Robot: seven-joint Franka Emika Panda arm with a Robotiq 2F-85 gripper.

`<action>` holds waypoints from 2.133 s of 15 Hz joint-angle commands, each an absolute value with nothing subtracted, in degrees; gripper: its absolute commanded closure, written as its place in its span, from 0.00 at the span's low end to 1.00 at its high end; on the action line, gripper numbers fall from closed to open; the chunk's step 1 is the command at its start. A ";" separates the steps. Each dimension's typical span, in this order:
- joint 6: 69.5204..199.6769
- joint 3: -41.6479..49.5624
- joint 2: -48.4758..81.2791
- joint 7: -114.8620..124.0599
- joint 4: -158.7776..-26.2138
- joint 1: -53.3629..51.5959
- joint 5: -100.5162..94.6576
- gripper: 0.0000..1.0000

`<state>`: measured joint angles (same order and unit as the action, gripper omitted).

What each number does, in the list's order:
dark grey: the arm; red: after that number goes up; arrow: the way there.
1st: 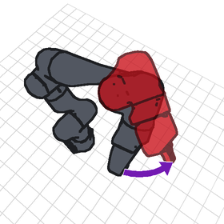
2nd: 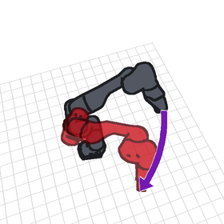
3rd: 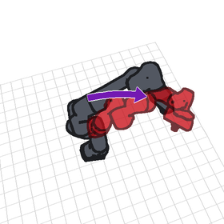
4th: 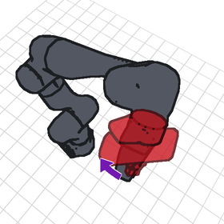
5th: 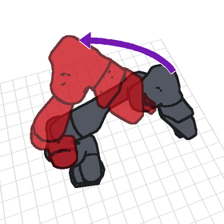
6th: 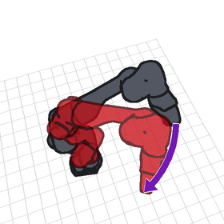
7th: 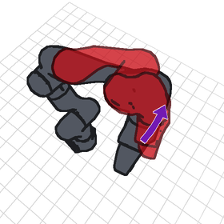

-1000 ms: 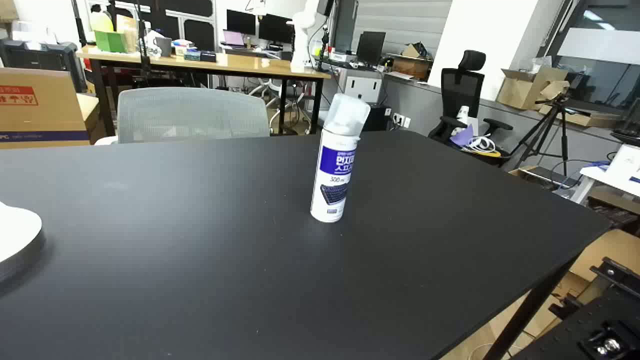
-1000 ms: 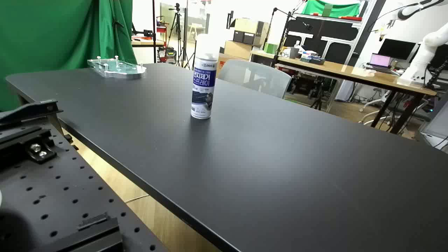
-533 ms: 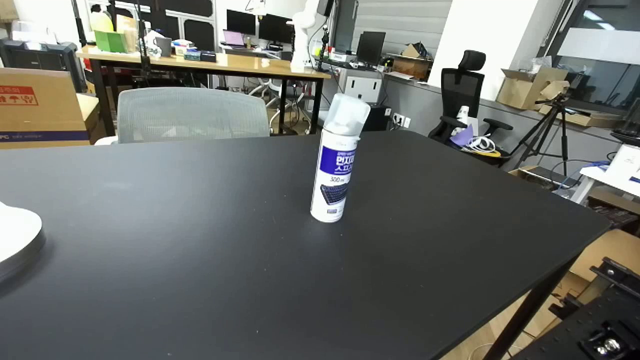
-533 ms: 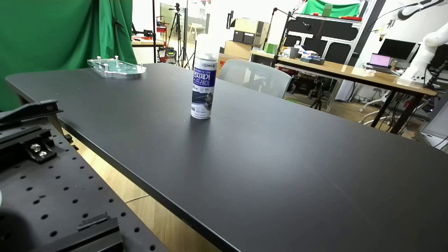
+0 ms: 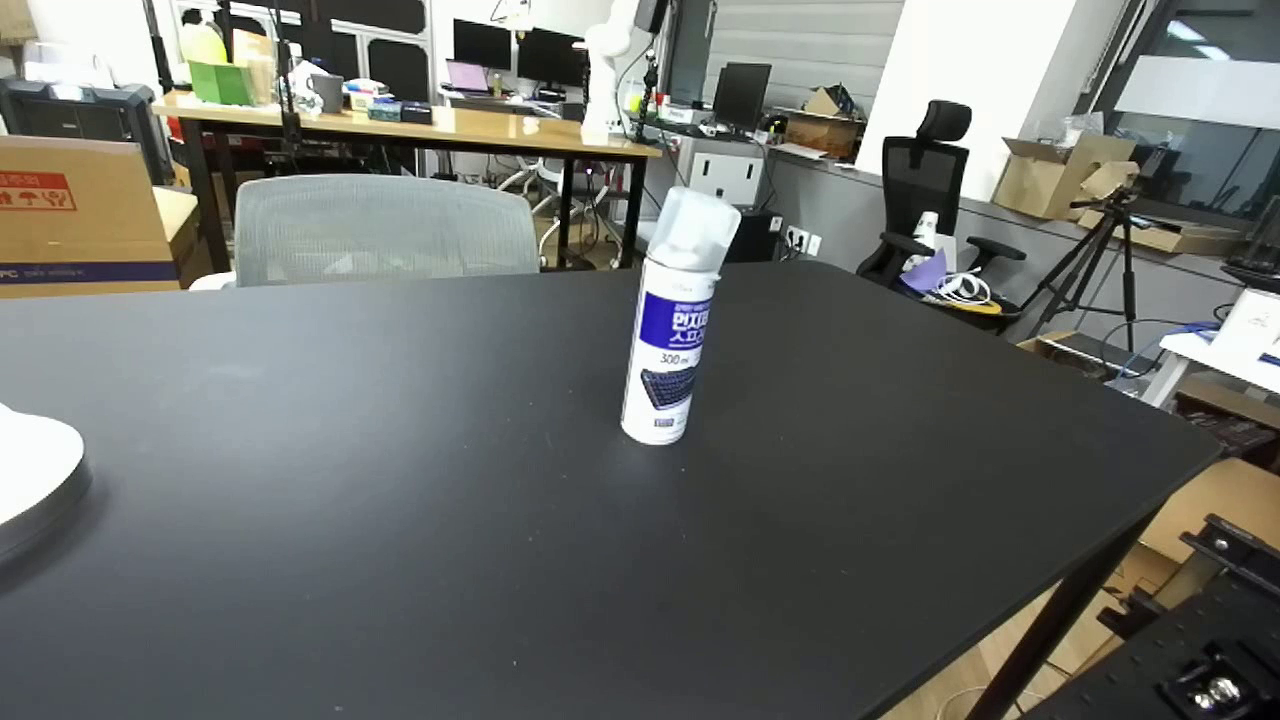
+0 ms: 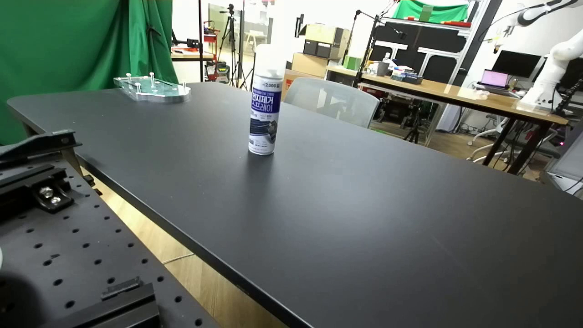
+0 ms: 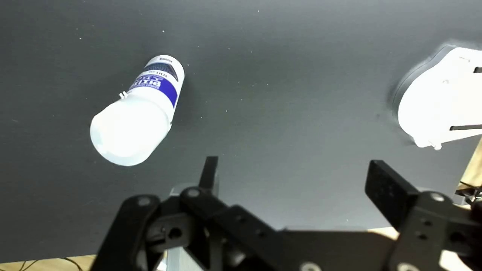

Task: Remove the lid from the bottle and put it on the table

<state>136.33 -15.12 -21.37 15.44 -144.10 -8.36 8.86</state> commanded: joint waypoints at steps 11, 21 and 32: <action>132.29 -1.48 -22.14 -1.59 -146.07 -4.36 7.57 0.00; 132.15 0.77 -13.91 -18.51 -142.48 -3.65 -0.82 0.00; 149.79 -2.93 -6.22 -13.23 -141.87 -4.87 0.06 0.00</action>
<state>147.96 -2.55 -7.12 -16.23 -142.47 -4.52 -0.90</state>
